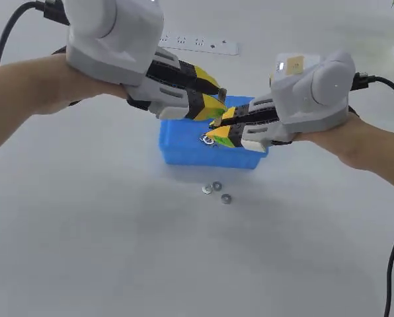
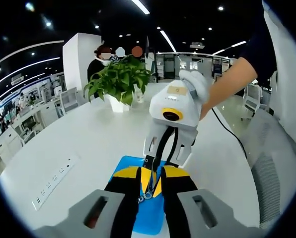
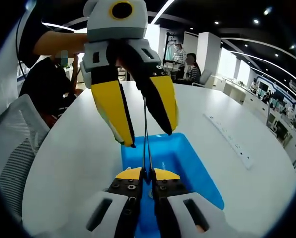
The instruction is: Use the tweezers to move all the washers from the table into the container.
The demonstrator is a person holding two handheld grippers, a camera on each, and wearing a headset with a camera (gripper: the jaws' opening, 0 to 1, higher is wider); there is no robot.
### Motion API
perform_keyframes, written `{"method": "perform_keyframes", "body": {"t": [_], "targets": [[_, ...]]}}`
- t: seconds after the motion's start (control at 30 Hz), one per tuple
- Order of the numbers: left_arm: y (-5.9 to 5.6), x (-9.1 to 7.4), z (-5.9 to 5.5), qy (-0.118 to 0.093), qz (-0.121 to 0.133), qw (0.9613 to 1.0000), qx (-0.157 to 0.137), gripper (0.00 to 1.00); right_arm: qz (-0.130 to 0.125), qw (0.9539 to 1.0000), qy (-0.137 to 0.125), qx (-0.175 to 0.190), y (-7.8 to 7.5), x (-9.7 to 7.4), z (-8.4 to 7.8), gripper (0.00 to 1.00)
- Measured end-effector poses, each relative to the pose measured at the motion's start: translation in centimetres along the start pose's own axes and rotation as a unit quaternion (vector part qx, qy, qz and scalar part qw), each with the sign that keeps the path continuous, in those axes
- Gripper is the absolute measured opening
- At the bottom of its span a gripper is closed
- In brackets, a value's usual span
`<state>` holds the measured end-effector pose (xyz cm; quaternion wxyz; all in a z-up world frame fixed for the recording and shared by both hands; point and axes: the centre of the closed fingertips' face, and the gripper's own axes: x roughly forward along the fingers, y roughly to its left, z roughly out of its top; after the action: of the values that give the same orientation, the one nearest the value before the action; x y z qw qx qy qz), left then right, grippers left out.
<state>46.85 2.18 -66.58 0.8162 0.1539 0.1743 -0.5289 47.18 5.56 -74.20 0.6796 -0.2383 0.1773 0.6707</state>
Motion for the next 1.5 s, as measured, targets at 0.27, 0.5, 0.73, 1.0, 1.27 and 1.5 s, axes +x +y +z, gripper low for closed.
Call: {"method": "perform_keyframes", "body": {"t": [0.27, 0.5, 0.73, 1.0, 1.27, 1.5], "targets": [[0.3, -0.2, 0.0, -0.003, -0.005, 0.9994, 0.033, 0.07, 0.0, 1.0, -0.003, 0.001, 0.1, 0.1, 0.1, 0.08], [0.0, -0.2, 0.1, -0.008, -0.009, 0.9995, 0.029, 0.06, 0.002, 1.0, -0.001, 0.0, 0.2, 0.1, 0.1, 0.08], [0.2, -0.3, 0.4, -0.019, -0.009, 0.9997, 0.009, 0.05, 0.0, 1.0, -0.004, 0.002, 0.2, 0.1, 0.3, 0.09], [0.0, -0.5, 0.7, -0.032, -0.003, 0.9995, 0.006, 0.05, -0.008, 0.9999, -0.006, 0.008, 0.0, 0.0, 0.6, 0.11], [0.3, -1.0, 1.3, -0.047, 0.006, 0.9989, -0.002, 0.05, -0.024, 0.9994, -0.008, 0.022, -0.5, -0.1, 0.9, 0.14], [0.4, -1.3, 1.7, -0.055, 0.017, 0.9983, -0.012, 0.05, -0.033, 0.9988, -0.012, 0.034, -0.7, -0.4, 1.0, 0.17]]}}
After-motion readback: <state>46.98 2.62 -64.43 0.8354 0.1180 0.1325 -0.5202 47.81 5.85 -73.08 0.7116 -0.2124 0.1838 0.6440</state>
